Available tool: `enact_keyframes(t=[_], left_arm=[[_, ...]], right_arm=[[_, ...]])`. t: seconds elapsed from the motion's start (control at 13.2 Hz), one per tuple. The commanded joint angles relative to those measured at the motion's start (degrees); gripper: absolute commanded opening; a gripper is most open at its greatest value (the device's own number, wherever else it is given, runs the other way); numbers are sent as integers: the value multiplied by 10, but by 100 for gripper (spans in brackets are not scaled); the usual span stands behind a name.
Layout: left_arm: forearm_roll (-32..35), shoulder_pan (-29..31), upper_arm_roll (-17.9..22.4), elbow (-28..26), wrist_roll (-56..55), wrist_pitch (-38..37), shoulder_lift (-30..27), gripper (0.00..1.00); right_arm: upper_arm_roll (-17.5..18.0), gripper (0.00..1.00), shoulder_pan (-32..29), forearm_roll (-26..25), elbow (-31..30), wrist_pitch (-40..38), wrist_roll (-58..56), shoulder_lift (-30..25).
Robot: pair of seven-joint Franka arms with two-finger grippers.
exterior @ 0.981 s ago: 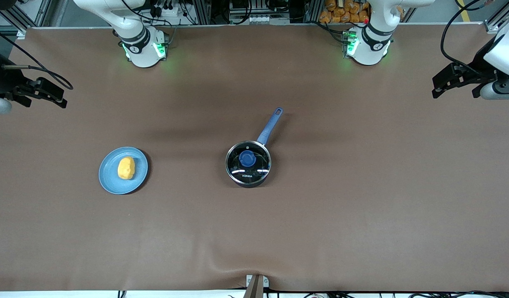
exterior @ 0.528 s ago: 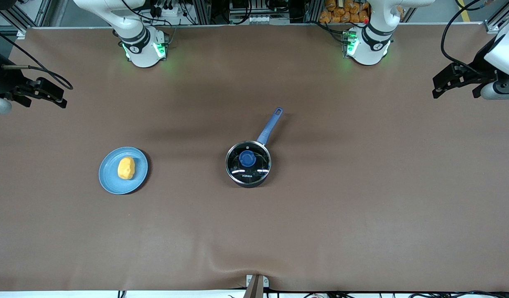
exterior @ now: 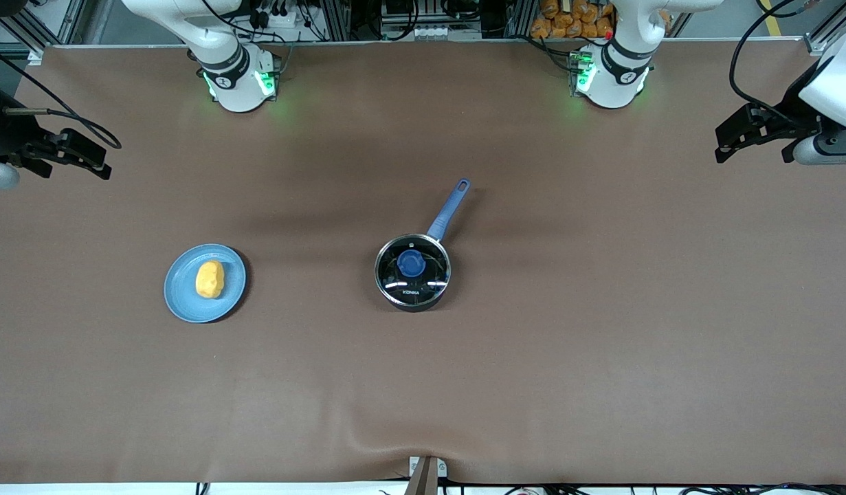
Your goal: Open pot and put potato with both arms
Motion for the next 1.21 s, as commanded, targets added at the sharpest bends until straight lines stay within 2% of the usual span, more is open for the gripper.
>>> enact_keyframes(t=[0.0, 1.13], left_arm=[[-2, 3, -5, 13, -4, -12, 7, 100], [-2, 1, -6, 13, -7, -6, 8, 100]], right_arm=[[4, 100, -7, 4, 17, -10, 7, 8], [4, 100, -8, 3, 10, -1, 0, 14]])
